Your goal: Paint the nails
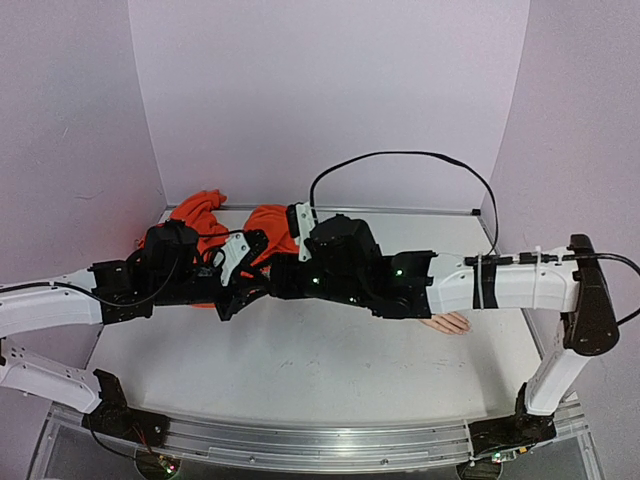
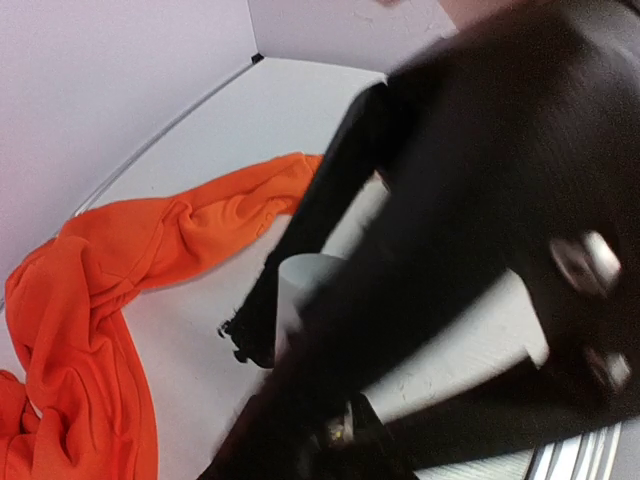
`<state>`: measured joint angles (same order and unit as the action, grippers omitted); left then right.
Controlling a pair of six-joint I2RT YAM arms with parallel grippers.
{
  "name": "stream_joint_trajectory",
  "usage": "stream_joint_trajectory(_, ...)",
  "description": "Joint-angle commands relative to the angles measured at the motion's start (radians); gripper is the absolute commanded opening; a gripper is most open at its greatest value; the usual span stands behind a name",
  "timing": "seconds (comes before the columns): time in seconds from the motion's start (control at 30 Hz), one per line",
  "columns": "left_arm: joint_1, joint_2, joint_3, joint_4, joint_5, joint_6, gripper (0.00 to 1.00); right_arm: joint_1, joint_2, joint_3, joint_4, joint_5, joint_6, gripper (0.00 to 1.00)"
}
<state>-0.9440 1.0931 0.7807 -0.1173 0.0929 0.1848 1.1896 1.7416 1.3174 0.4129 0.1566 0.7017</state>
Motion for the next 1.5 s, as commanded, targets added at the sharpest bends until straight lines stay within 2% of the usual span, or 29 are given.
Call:
stream_joint_trajectory(0.0,-0.012,-0.024,0.062,0.288,-0.022,0.011,0.00,0.007,-0.173,-0.052,0.021,-0.022,0.011,0.60)
stream_joint_trajectory(0.07,-0.012,-0.019,0.064,0.285,-0.014,0.012,0.00,-0.058,-0.251,-0.087,0.042,-0.210,-0.083,0.78)
stream_joint_trajectory(0.1,-0.012,-0.017,0.065,0.283,-0.009,0.012,0.00,-0.095,-0.272,-0.091,0.040,-0.323,-0.129,0.83)
stream_joint_trajectory(0.17,-0.012,-0.011,0.070,0.280,0.015,0.007,0.00,-0.122,-0.319,-0.110,0.040,-0.457,-0.244,0.93)
stream_joint_trajectory(0.23,-0.012,0.000,0.078,0.273,0.059,-0.002,0.00,-0.136,-0.350,-0.127,0.038,-0.540,-0.314,0.98)
stream_joint_trajectory(0.4,-0.010,0.019,0.090,0.268,0.202,-0.023,0.00,-0.158,-0.380,-0.134,0.029,-0.581,-0.404,0.98)
stream_joint_trajectory(0.47,-0.010,0.024,0.097,0.266,0.264,-0.029,0.00,-0.166,-0.378,-0.134,0.025,-0.580,-0.428,0.91)
stream_joint_trajectory(0.57,-0.010,0.031,0.101,0.266,0.319,-0.035,0.00,-0.172,-0.361,-0.128,0.024,-0.636,-0.463,0.66)
stream_joint_trajectory(0.6,-0.011,0.032,0.102,0.266,0.336,-0.035,0.00,-0.172,-0.356,-0.125,0.023,-0.640,-0.469,0.60)
stream_joint_trajectory(0.67,-0.010,0.036,0.105,0.266,0.375,-0.038,0.00,-0.181,-0.349,-0.125,0.024,-0.639,-0.475,0.59)
stream_joint_trajectory(0.77,-0.010,0.041,0.110,0.266,0.412,-0.044,0.00,-0.195,-0.338,-0.122,0.025,-0.674,-0.485,0.49)
stream_joint_trajectory(0.83,-0.010,0.043,0.111,0.266,0.419,-0.047,0.00,-0.196,-0.320,-0.111,0.022,-0.712,-0.491,0.49)
stream_joint_trajectory(0.93,-0.010,0.043,0.112,0.266,0.428,-0.048,0.00,-0.197,-0.297,-0.102,0.020,-0.731,-0.499,0.54)
stream_joint_trajectory(1.07,-0.010,0.044,0.112,0.265,0.429,-0.048,0.00,-0.197,-0.280,-0.092,0.023,-0.767,-0.509,0.47)
stream_joint_trajectory(1.13,-0.010,0.044,0.112,0.265,0.430,-0.048,0.00,-0.196,-0.270,-0.087,0.021,-0.780,-0.512,0.40)
stream_joint_trajectory(1.23,-0.010,0.040,0.112,0.264,0.428,-0.047,0.00,-0.196,-0.266,-0.089,0.023,-0.777,-0.511,0.25)
stream_joint_trajectory(1.37,-0.010,0.037,0.110,0.263,0.403,-0.048,0.00,-0.196,-0.248,-0.082,0.028,-0.797,-0.493,0.16)
stream_joint_trajectory(1.47,-0.005,0.029,0.111,0.263,0.355,-0.057,0.00,-0.194,-0.223,-0.092,0.055,-0.795,-0.446,0.14)
